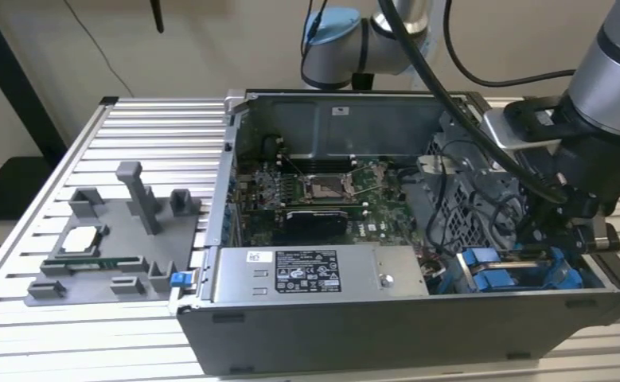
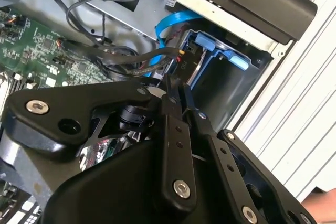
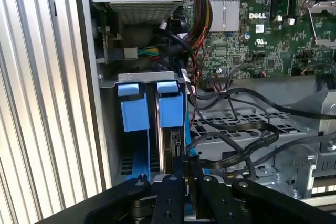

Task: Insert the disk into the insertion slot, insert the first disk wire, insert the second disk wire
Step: 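Insert the second disk wire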

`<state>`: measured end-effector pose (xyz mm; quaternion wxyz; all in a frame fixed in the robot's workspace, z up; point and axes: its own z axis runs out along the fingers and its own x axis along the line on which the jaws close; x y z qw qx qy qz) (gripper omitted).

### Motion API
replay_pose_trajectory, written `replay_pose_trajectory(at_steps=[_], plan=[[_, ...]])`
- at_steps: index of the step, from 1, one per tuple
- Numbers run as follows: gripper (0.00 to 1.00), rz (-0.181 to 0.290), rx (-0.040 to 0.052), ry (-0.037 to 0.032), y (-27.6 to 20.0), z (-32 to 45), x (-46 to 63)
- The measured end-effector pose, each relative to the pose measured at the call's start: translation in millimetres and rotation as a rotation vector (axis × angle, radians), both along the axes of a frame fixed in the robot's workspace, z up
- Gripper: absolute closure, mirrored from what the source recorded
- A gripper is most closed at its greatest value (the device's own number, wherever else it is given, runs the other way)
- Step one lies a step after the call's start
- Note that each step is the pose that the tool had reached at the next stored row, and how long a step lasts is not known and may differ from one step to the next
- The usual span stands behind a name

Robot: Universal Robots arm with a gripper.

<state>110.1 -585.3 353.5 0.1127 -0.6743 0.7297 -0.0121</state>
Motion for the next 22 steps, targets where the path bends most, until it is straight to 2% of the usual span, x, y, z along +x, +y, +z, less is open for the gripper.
replay_pose_trajectory(at_steps=[15,22], plan=[[1.00,-0.001,-0.0022,-0.0004,0.0,-4.9,0.0],[1.00,-0.001,-0.0074,-0.0004,0.0,-7.6,0.0]])
